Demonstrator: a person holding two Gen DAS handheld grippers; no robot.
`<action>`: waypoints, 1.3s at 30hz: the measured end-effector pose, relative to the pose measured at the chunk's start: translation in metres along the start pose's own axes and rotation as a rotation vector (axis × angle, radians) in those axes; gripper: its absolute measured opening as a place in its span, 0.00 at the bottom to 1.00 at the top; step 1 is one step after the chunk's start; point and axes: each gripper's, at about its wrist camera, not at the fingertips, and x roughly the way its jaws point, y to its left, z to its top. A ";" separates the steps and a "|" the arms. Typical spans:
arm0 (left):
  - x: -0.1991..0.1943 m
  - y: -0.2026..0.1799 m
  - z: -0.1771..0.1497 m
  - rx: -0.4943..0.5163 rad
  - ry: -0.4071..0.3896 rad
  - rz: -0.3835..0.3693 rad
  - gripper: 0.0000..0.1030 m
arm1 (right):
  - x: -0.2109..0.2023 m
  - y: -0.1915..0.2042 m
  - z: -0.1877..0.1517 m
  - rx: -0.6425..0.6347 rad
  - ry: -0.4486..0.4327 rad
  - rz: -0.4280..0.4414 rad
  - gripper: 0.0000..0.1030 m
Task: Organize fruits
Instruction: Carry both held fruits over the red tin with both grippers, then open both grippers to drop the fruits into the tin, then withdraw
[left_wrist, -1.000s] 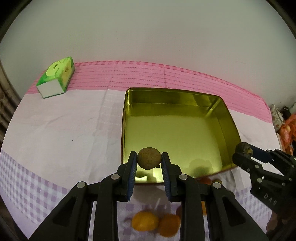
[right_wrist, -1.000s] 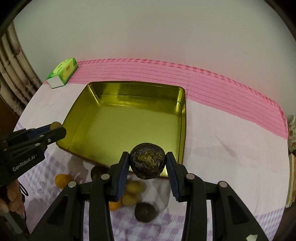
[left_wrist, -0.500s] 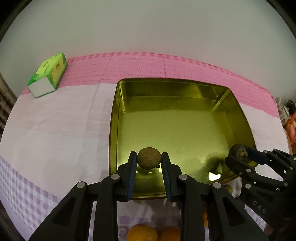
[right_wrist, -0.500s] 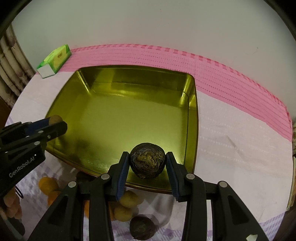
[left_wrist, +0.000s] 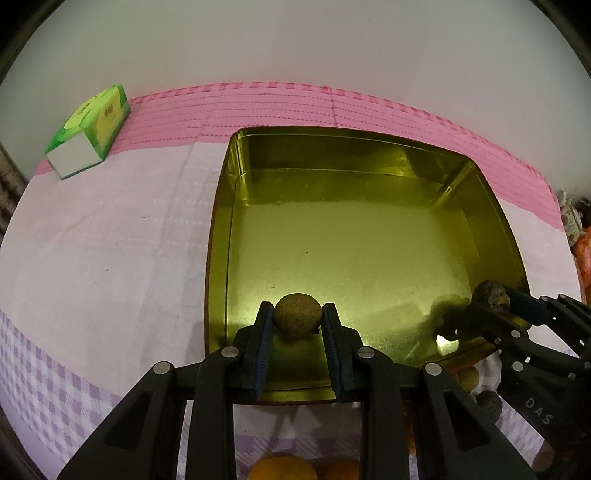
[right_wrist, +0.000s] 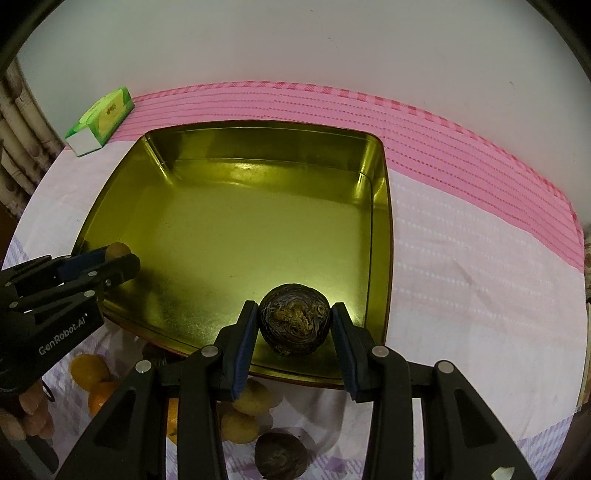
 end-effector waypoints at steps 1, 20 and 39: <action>0.000 0.000 0.000 0.004 0.001 0.005 0.26 | 0.001 0.000 0.000 0.006 0.003 -0.001 0.36; 0.003 -0.007 0.002 0.034 -0.003 0.030 0.27 | 0.002 0.001 -0.002 0.033 -0.010 0.002 0.38; -0.016 -0.008 -0.003 0.024 -0.014 0.006 0.28 | -0.017 0.007 -0.009 0.019 -0.045 0.033 0.44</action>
